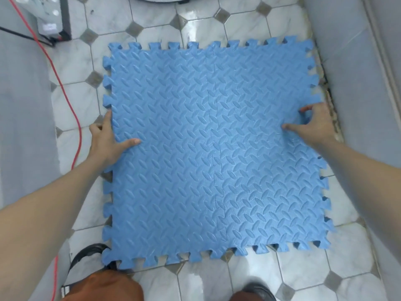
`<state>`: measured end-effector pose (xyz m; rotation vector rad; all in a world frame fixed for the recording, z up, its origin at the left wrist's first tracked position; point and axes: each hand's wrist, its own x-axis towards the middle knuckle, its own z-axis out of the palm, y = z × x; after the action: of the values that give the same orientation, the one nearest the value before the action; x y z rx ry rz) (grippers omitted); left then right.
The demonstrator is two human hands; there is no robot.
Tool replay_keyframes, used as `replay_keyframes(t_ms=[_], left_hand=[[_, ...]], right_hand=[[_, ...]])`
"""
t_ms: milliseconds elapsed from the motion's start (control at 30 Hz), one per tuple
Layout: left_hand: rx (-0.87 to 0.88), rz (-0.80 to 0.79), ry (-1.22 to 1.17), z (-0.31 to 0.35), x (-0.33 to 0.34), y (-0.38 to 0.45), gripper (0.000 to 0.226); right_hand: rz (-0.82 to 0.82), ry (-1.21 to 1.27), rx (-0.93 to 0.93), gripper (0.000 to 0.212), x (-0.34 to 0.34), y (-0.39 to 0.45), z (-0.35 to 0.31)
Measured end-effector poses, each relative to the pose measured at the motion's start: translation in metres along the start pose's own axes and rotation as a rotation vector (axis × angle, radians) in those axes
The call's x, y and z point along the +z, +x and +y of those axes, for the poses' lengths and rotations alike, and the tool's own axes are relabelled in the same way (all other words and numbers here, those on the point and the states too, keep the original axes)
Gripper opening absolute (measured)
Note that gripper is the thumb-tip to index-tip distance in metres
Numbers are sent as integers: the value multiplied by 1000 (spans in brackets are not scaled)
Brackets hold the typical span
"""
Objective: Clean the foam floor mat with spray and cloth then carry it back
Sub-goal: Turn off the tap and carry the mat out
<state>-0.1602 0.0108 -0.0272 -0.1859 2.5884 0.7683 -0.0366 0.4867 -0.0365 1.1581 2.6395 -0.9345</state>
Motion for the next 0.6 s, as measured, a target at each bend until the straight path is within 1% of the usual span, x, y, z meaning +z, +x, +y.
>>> replay_keyframes(t_ms=[100, 133, 200, 233, 267, 300, 333, 367, 400, 433, 500, 600], left_hand=[[-1, 47, 11, -3, 3, -1, 107], [-13, 57, 26, -3, 4, -2, 105], [-19, 93, 120, -2, 9, -7, 97], [0, 134, 209, -2, 14, -14, 89], [36, 174, 304, -3, 22, -24, 83], [83, 180, 383, -4, 30, -36, 80], [130, 128, 442, -3, 39, -49, 84], [167, 26, 492, -3, 46, -59, 94], [183, -87, 535, -2, 53, -65, 106], [184, -165, 570, -1, 58, -67, 116], [171, -208, 617, 2, 64, -63, 123], [151, -230, 645, 10, 65, -54, 125]], right_hand=[[-134, -138, -75, 82, 8, -4, -8], [-176, -191, -97, 82, 11, -9, -10], [-147, -340, -113, 77, 17, -29, -13], [-123, -413, -73, 77, 20, -44, -13], [-125, -454, -10, 82, 22, -61, -12], [-164, -444, 65, 92, 25, -76, -9], [-222, -401, 134, 102, 28, -88, -3], [-283, -363, 174, 112, 30, -96, 3], [-324, -350, 182, 117, 30, -99, 8], [-348, -351, 177, 120, 29, -98, 11], [-368, -348, 172, 122, 27, -88, 10], [-380, -352, 174, 122, 25, -80, 10]])
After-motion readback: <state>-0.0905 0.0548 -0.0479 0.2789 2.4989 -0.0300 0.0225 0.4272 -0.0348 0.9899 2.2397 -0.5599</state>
